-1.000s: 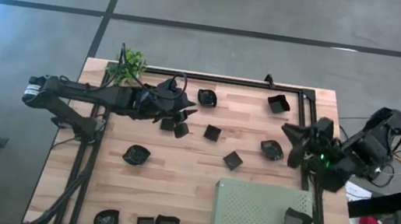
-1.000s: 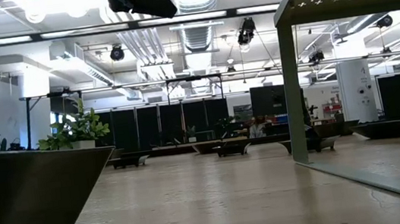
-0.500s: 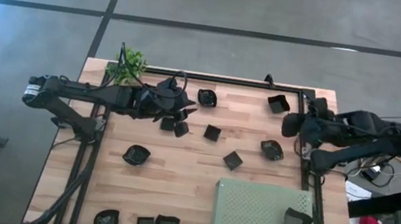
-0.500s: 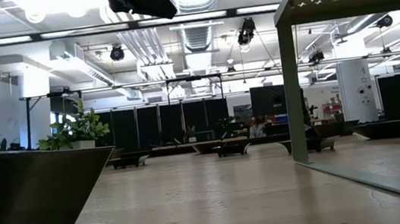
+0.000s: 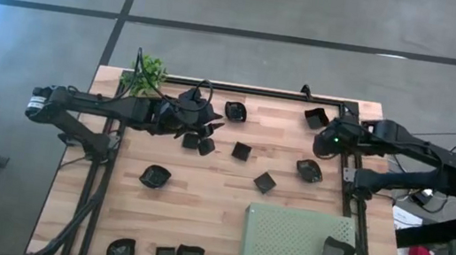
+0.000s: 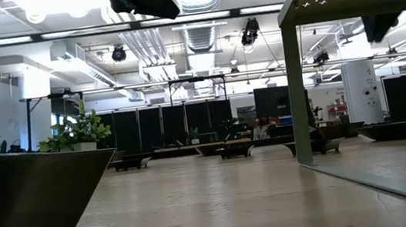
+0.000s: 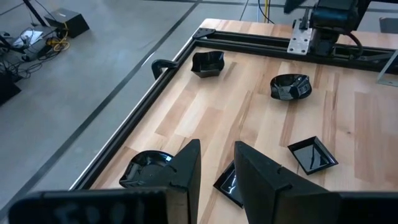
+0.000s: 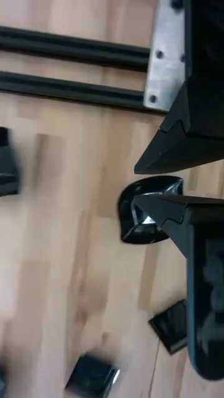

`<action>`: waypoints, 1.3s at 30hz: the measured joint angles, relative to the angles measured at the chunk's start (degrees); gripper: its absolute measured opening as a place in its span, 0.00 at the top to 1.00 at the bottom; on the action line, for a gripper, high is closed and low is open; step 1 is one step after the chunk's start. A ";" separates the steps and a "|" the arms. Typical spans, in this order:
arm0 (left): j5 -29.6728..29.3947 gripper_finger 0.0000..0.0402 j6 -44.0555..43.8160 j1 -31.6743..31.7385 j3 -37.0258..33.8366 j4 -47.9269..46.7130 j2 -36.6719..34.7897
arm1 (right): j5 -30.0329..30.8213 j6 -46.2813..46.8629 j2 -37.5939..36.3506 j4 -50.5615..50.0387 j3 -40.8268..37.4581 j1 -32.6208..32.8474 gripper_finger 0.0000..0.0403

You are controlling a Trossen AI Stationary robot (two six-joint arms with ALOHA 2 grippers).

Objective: Pick & Place Mini shaped plates
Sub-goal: Put the leaf-shaped plate on the shelf

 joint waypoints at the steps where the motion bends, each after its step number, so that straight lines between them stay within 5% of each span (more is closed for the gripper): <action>1: 0.00 0.77 0.00 0.00 0.00 0.00 0.00 | -0.99 0.05 -0.03 0.95 -1.32 -0.65 0.85; 16: 0.02 0.77 -0.02 0.00 0.00 -0.02 0.00 | -10.75 -5.73 -0.01 14.78 -20.03 -9.91 0.85; 39: 0.00 0.77 0.14 0.76 0.00 1.14 0.00 | -16.62 -12.58 4.85 26.77 -28.38 -16.48 0.85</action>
